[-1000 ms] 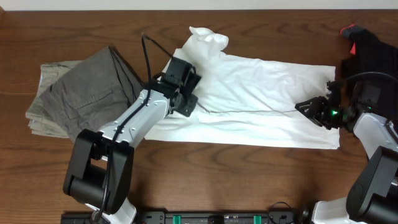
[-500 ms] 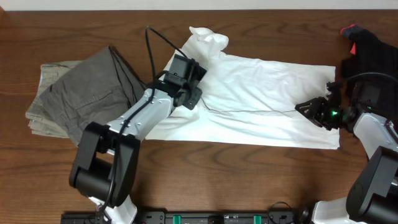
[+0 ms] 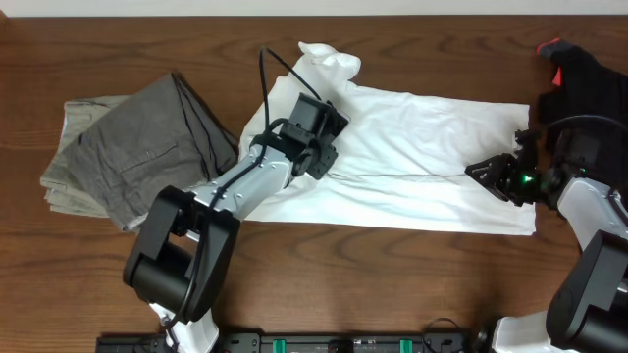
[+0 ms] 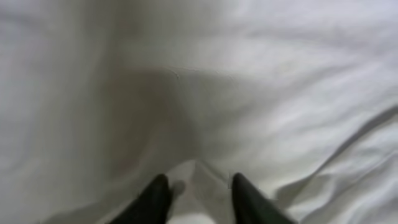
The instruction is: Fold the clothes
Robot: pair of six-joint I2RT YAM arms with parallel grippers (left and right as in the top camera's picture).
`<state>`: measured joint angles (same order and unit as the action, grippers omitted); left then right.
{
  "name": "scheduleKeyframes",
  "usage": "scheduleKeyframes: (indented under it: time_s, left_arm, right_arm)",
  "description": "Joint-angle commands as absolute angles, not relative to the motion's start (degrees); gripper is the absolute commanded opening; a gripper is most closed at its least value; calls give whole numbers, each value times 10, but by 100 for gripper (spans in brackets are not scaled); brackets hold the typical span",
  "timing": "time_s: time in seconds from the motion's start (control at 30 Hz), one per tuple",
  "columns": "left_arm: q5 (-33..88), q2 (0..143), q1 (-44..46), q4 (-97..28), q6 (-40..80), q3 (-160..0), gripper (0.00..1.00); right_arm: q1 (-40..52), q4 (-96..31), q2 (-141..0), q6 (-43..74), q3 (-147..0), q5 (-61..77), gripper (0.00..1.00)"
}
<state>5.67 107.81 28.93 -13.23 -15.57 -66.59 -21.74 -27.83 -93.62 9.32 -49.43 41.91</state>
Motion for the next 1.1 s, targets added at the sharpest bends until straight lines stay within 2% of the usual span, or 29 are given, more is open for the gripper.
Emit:
scheduleKeyframes:
  time_s: [0.0,0.13,0.2,0.5,0.6,0.63,0.67,1.07]
  left_arm:
    - [53,1075,295,-149,-149,-678,52]
    - [4,1045,294,-211,-109,-688,61]
    - [-35,1027,292,-251,-88,-689,69]
    - [-50,985,263,-356,-39,-687,76]
    - [-47,998,253,-331,-27,-674,31]
    - [-45,1006,250,-322,-27,-671,9]
    - [-36,1016,249,-312,-27,-669,6]
    - [26,1106,251,-188,-29,-669,6]
  right_arm:
    - [-217,-280,-929,81,-497,422,23]
    - [-217,-283,-929,81,-497,422,23]
    - [-217,-284,-929,81,-497,422,24]
    - [-217,-286,-929,80,-497,407,28]
    - [-217,-286,-929,80,-497,405,27]
    - [-217,-285,-929,80,-497,404,28]
    - [-217,-286,-929,80,-497,403,27]
    - [-217,-290,-929,81,-497,388,27]
